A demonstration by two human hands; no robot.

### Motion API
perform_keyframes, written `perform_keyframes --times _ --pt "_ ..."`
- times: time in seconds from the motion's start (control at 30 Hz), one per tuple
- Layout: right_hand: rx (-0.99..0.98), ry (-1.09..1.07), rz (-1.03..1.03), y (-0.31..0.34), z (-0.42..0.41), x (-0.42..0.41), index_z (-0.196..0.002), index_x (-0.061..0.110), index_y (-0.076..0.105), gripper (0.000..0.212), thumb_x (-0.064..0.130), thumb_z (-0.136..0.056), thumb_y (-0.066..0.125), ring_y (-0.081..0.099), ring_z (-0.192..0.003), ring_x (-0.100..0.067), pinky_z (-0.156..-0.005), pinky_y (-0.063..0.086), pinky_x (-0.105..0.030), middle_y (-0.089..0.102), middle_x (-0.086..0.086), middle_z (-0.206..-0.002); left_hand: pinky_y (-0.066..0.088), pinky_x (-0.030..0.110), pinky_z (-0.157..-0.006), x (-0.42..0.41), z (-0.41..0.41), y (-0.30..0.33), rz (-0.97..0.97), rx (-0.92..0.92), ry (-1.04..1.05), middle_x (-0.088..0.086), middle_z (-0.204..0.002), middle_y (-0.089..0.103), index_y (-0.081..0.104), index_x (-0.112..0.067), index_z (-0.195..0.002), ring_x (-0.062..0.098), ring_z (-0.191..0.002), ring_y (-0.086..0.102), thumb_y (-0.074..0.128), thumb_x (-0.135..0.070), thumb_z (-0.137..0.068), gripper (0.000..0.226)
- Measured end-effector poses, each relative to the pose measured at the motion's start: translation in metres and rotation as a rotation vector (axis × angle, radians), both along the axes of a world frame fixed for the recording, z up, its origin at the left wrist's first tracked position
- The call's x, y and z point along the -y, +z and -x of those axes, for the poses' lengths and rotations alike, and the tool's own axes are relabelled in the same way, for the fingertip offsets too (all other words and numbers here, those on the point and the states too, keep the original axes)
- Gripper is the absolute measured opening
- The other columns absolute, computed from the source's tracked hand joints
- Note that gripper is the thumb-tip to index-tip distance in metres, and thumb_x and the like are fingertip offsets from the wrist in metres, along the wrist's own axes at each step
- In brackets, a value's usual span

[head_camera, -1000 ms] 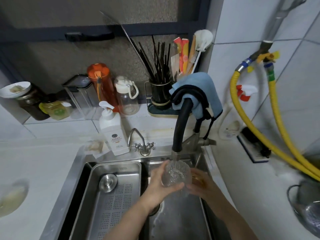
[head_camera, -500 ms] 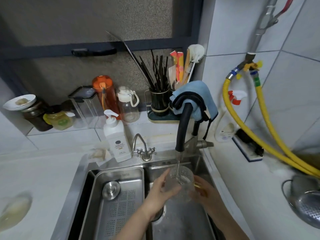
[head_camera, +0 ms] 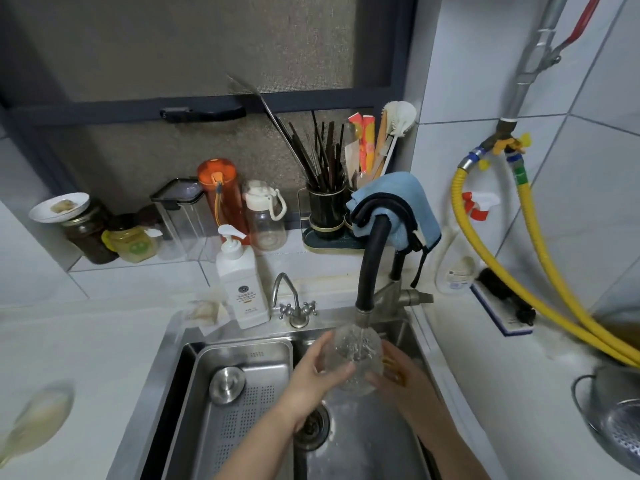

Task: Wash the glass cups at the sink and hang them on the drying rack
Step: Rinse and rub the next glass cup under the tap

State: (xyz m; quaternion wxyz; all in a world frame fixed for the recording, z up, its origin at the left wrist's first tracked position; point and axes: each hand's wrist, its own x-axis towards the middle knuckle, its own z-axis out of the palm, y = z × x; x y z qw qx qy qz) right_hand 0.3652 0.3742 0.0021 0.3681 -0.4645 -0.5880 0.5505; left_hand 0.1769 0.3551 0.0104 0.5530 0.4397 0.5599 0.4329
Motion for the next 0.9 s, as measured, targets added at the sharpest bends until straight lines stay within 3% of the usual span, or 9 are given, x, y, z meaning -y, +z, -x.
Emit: perform_keyframes --times 0.1,0.2,0.3,0.37,0.53,0.67,0.77,0.83,0.9 --pt "-0.040 0.001 0.012 0.003 -0.007 -0.005 -0.124 0.031 0.058 0.050 0.020 -0.079 0.076 0.070 -0.099 -0.013 -0.083 0.057 -0.028 0.072 0.007 -0.109 0.041 0.040 -0.110 -0.004 -0.005 0.004 -0.005 0.006 -0.049 -0.016 -0.135 0.049 0.043 -0.037 -0.138 0.010 -0.129 0.046 0.086 -0.046 -0.061 0.089" --pt "-0.029 -0.007 0.029 -0.006 -0.013 0.002 -0.125 0.023 0.058 0.073 0.047 -0.063 0.084 0.069 -0.101 -0.017 -0.082 0.057 -0.027 0.073 0.003 -0.109 0.046 0.036 -0.105 0.003 -0.010 -0.006 0.018 0.024 -0.042 -0.012 -0.134 0.055 0.049 -0.041 -0.128 0.013 -0.123 0.055 0.088 -0.038 -0.061 0.076" --pt "-0.007 -0.029 0.037 -0.016 -0.005 0.005 -0.119 0.030 0.060 0.049 0.018 -0.076 0.080 0.069 -0.101 -0.019 -0.085 0.056 -0.034 0.072 0.004 -0.107 0.053 0.024 -0.089 0.006 -0.002 -0.011 0.022 0.024 -0.018 -0.006 -0.133 0.056 0.052 -0.036 -0.128 0.017 -0.117 0.058 0.087 -0.029 -0.065 0.072" --pt "0.010 -0.007 0.047 -0.013 -0.001 0.000 -0.124 0.031 0.060 0.050 0.012 -0.079 0.076 0.068 -0.104 -0.018 -0.089 0.055 -0.037 0.072 0.005 -0.111 0.051 0.022 -0.091 0.003 0.002 -0.005 0.032 0.027 -0.006 -0.009 -0.133 0.052 0.048 -0.033 -0.134 0.014 -0.120 0.053 0.083 -0.024 -0.073 0.071" --pt "0.046 0.023 0.018 -0.009 -0.017 -0.002 -0.126 0.030 0.058 0.062 0.046 -0.069 0.075 0.068 -0.103 -0.010 -0.086 0.057 -0.030 0.071 0.008 -0.112 0.049 0.034 -0.102 0.004 -0.016 -0.003 0.046 0.091 -0.021 -0.008 -0.130 0.057 0.051 -0.037 -0.126 0.012 -0.116 0.059 0.082 -0.018 -0.076 0.062" --pt "0.023 0.009 0.051 -0.021 -0.008 0.012 -0.115 0.026 0.064 0.048 0.020 -0.070 0.080 0.067 -0.095 -0.004 -0.074 0.053 -0.017 0.073 0.007 -0.102 0.047 0.041 -0.104 0.020 -0.007 -0.016 0.099 0.079 0.015 -0.006 -0.138 0.049 0.048 -0.034 -0.136 0.020 -0.126 0.052 0.086 -0.026 -0.069 0.077" --pt "0.014 0.004 0.071 -0.021 0.001 0.006 -0.112 0.023 0.063 0.043 0.002 -0.076 0.076 0.069 -0.089 0.000 -0.069 0.051 -0.013 0.075 0.013 -0.095 0.053 0.028 -0.095 0.012 0.002 -0.013 0.098 0.062 0.012 -0.004 -0.136 0.049 0.044 -0.029 -0.141 0.011 -0.116 0.055 0.079 -0.020 -0.075 0.076" --pt "0.015 -0.022 0.079 -0.017 -0.006 -0.001 -0.113 0.030 0.062 0.043 0.006 -0.079 0.075 0.070 -0.093 -0.007 -0.072 0.054 -0.016 0.074 0.011 -0.097 0.053 0.020 -0.087 0.007 -0.009 -0.004 0.076 0.067 0.008 -0.010 -0.127 0.054 0.044 -0.029 -0.139 0.003 -0.108 0.057 0.076 -0.015 -0.080 0.069" --pt "0.022 -0.033 0.090 -0.020 -0.018 -0.003 -0.114 0.030 0.061 0.042 0.009 -0.080 0.074 0.069 -0.093 -0.005 -0.072 0.054 -0.015 0.074 0.009 -0.099 0.054 0.024 -0.090 0.008 -0.023 -0.004 0.097 0.077 0.020 -0.019 -0.115 0.055 0.046 -0.030 -0.134 0.005 -0.105 0.060 0.075 -0.012 -0.081 0.063"
